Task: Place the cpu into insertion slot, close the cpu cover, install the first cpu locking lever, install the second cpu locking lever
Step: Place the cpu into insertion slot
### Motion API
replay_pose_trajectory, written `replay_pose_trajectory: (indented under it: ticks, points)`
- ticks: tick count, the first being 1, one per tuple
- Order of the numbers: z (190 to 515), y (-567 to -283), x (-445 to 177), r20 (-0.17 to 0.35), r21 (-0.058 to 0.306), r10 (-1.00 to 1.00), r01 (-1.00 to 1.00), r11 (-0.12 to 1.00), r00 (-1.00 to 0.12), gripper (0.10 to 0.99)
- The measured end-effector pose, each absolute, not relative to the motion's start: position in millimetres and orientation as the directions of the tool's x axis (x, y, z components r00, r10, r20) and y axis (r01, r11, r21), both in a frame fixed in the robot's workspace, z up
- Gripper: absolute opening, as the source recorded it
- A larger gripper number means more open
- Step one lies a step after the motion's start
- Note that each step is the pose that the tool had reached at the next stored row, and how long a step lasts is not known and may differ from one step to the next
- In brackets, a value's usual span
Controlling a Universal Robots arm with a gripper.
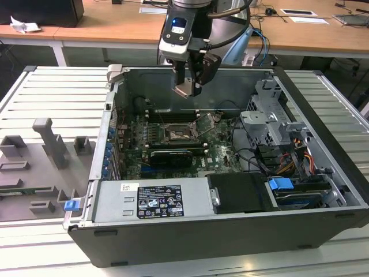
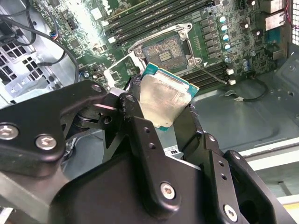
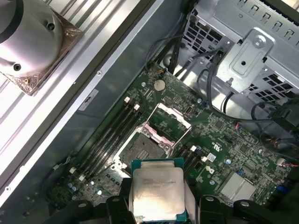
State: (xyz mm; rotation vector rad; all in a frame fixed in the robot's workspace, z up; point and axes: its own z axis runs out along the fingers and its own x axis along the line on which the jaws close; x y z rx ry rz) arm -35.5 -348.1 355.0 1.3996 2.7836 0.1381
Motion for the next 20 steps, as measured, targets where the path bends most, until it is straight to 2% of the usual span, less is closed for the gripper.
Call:
replay_pose_trajectory:
  ticks: [20]
  points:
    - [351.0,-348.1,-36.1,0.019,0.089,0.89,0.888,0.451,-0.455,0.529]
